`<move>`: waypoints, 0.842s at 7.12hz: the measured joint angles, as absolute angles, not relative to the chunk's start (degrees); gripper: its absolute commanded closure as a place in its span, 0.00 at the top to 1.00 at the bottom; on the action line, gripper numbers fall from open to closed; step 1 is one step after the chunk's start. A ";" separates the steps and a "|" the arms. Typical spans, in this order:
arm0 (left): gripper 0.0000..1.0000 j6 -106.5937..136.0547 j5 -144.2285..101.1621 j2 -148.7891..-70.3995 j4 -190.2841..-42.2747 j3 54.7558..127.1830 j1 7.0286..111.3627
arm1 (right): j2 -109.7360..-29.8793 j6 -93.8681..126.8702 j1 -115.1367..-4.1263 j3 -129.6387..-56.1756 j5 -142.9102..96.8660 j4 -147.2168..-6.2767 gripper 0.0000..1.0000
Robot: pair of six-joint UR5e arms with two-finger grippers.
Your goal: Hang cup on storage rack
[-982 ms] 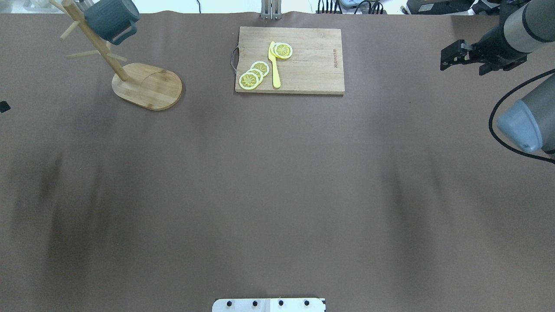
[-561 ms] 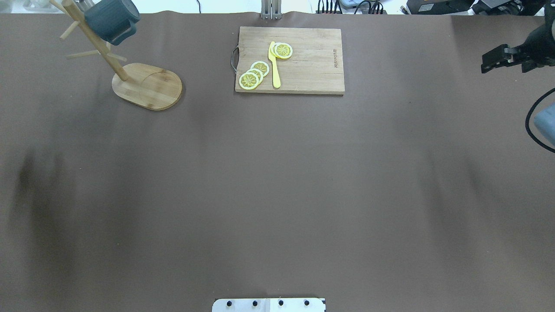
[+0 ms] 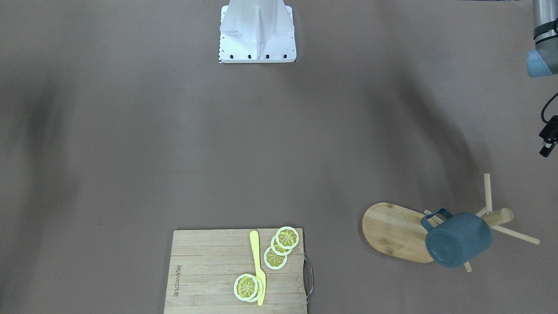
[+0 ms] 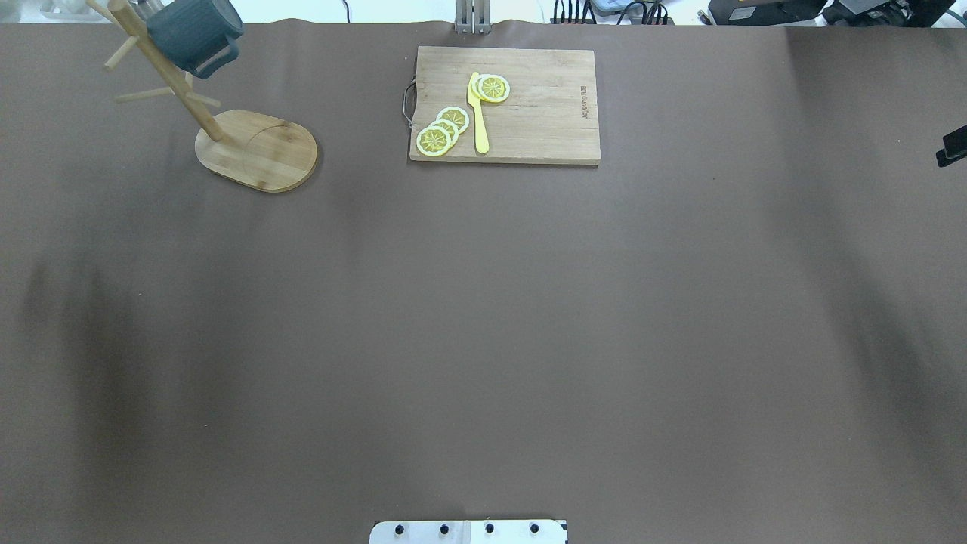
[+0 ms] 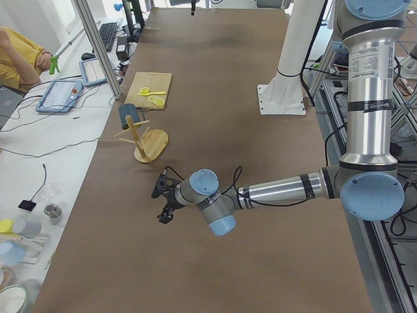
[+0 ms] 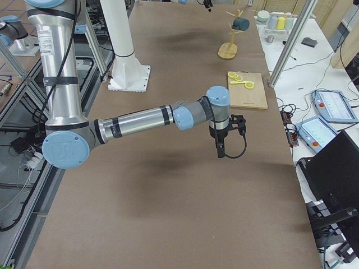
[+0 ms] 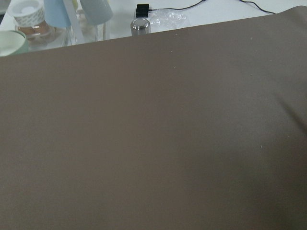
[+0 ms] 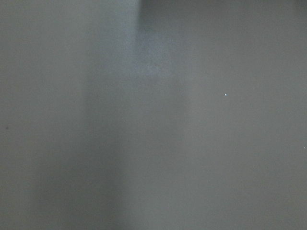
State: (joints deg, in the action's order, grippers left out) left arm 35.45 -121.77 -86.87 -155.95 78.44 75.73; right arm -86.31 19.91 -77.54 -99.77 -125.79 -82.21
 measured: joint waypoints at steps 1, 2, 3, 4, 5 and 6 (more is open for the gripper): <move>0.98 35.41 -125.26 -87.38 -150.05 80.46 76.68 | -86.63 18.14 -78.49 -98.47 -126.44 -82.25 1.00; 0.98 34.97 -127.57 -87.53 -145.49 81.96 77.13 | -86.77 17.08 -79.10 -97.38 -126.69 -82.26 1.00; 0.98 33.45 -129.02 -87.48 -142.22 82.88 77.28 | -86.74 16.05 -79.45 -96.16 -126.78 -82.26 1.00; 0.98 31.28 -130.64 -87.37 -138.69 83.87 77.28 | -86.65 15.16 -79.63 -94.81 -126.81 -82.27 1.00; 0.98 29.70 -132.44 -87.14 -134.83 85.21 77.18 | -86.63 14.59 -79.67 -93.73 -126.82 -82.29 1.00; 0.98 27.45 -134.20 -86.65 -131.39 86.44 77.10 | -86.62 13.53 -79.83 -92.40 -126.85 -82.31 1.00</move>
State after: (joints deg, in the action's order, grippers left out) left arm 27.45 -134.20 -86.65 -131.39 86.44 77.10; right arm -86.62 13.53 -79.83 -92.40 -126.85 -82.31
